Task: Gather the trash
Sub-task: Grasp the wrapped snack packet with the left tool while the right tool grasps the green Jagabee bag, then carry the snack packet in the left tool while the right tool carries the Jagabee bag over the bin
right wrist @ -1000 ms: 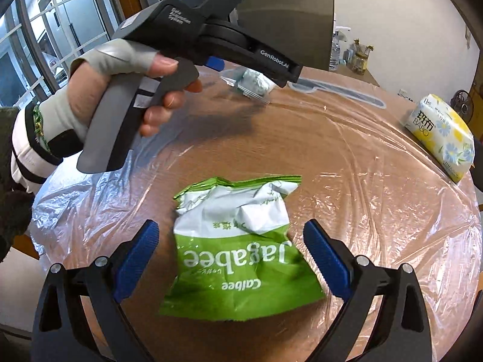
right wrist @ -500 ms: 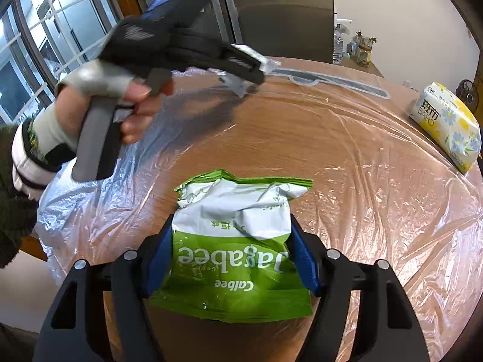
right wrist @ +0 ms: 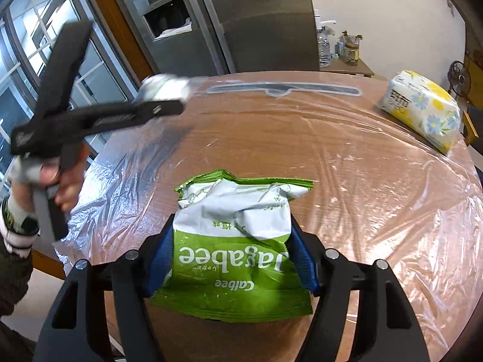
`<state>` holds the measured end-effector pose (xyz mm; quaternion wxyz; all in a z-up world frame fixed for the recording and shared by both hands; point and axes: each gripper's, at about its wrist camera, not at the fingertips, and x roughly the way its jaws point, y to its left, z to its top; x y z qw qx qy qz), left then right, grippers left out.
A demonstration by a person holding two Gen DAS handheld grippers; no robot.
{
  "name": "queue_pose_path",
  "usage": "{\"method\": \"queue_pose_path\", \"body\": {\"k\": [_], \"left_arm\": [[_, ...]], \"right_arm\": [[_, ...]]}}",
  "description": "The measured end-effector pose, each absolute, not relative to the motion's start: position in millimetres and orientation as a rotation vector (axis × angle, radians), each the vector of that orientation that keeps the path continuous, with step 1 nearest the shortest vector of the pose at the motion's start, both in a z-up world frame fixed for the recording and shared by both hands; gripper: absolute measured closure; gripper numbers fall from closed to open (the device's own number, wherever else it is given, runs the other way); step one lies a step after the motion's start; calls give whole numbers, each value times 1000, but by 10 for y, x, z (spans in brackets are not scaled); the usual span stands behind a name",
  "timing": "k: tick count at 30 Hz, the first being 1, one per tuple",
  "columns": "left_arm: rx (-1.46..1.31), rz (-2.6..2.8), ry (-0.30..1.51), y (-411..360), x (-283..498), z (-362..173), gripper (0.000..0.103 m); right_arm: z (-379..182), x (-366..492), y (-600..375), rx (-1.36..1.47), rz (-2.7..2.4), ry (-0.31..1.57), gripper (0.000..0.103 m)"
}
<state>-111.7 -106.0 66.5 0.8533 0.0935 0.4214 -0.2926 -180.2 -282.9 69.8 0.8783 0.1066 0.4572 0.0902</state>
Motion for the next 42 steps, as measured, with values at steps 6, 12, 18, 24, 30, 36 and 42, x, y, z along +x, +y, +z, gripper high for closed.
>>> {"method": "queue_pose_path", "body": {"k": [6, 12, 18, 24, 30, 36, 42], "left_arm": [[189, -606, 874, -938, -1496, 683, 64], [173, -602, 879, -814, -1840, 673, 64], [166, -593, 877, -722, -2149, 697, 64], [162, -598, 876, -649, -2408, 720, 64], [162, -622, 871, -612, -2668, 763, 64], [181, -667, 874, -570, -2979, 790, 64], [220, -713, 893, -551, -3253, 766, 64]], "right_arm": [[772, -1919, -2918, 224, 177, 937, 36], [866, -2108, -2937, 208, 182, 915, 36], [907, -2282, -2904, 202, 197, 910, 36], [985, -2495, -2866, 198, 219, 900, 36], [1078, -2676, -2831, 193, 251, 884, 36], [1108, -2929, -2788, 183, 297, 895, 36], [1071, -3120, -2709, 168, 334, 932, 36]]}}
